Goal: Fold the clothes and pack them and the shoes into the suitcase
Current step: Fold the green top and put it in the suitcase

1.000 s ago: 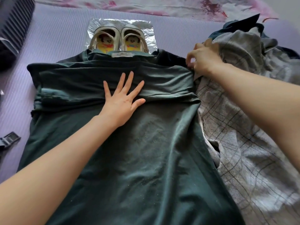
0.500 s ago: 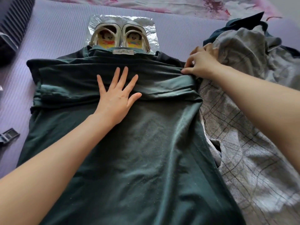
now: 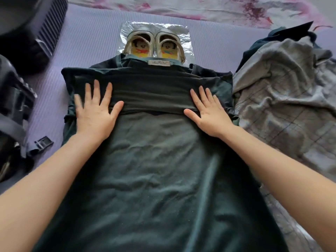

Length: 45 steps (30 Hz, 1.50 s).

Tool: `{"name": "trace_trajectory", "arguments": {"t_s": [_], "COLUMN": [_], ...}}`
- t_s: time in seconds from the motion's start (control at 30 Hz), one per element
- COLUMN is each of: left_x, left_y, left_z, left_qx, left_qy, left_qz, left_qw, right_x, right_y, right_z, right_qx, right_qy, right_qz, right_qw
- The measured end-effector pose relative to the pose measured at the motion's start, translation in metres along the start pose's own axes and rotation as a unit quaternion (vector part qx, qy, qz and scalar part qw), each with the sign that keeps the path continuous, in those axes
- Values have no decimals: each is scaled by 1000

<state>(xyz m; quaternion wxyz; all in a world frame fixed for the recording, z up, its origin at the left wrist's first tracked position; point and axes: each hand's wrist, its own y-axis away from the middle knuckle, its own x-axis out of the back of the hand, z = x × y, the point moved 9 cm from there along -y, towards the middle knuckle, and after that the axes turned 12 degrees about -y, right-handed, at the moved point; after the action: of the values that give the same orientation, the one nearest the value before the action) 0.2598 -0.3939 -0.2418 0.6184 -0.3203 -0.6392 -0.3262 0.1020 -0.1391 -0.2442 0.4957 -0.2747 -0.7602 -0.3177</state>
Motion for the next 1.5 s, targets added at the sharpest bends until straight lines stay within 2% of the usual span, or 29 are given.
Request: {"name": "trace_trajectory", "arguments": {"t_s": [0.1,0.2,0.27,0.33,0.43,0.5,0.6,0.67,0.7,0.77,0.83,0.87,1.0,1.1,1.2,1.27,1.4,1.5], "left_x": [-8,-12,-5,11,17,0,-11,2,12,27,32,31,25,19,15,14,9,15], "left_y": [-3,-4,-2,6,38,57,52,52,59,89,133,154,206,215,212,205,193,189], "left_z": [-17,-18,-17,-17,-18,-20,-25,-22,-24,-33,-45,-50,-78,-98,-109,-112,-111,-108], "left_qx": [35,30,31,30,-16,-45,-42,-41,-32,6,40,55,125,164,195,213,235,225], "left_qy": [14,30,33,32,-12,-35,8,43,80,190,277,299,334,358,380,365,309,312], "left_qz": [-56,-89,-78,-31,28,-15,-80,-62,-33,17,30,28,41,22,14,21,-29,-27], "left_qw": [998,995,996,999,999,998,996,996,996,982,960,952,934,919,904,906,921,923], "right_x": [-2,-6,-2,7,-3,-27,-38,-28,-18,9,26,27,17,8,-7,-16,-28,-29], "right_y": [-4,-4,-3,4,24,33,30,28,27,26,28,27,10,-13,-36,-45,-51,-49], "right_z": [2,3,-4,-25,-55,-59,-55,-60,-68,-97,-142,-167,-253,-295,-308,-311,-319,-320], "right_qx": [-13,-38,-54,-36,-8,-20,-60,-77,-74,-40,14,37,57,32,-18,-47,-60,-52], "right_qy": [-17,-2,-1,-12,-39,-30,-35,-30,-23,-32,-70,-86,-154,-141,-99,-71,-23,1], "right_qz": [-21,-46,-60,-32,-11,-48,-80,-94,-81,-1,82,99,106,106,83,76,85,100], "right_qw": [1000,998,997,999,999,998,994,992,994,999,994,991,981,984,991,993,994,994]}}
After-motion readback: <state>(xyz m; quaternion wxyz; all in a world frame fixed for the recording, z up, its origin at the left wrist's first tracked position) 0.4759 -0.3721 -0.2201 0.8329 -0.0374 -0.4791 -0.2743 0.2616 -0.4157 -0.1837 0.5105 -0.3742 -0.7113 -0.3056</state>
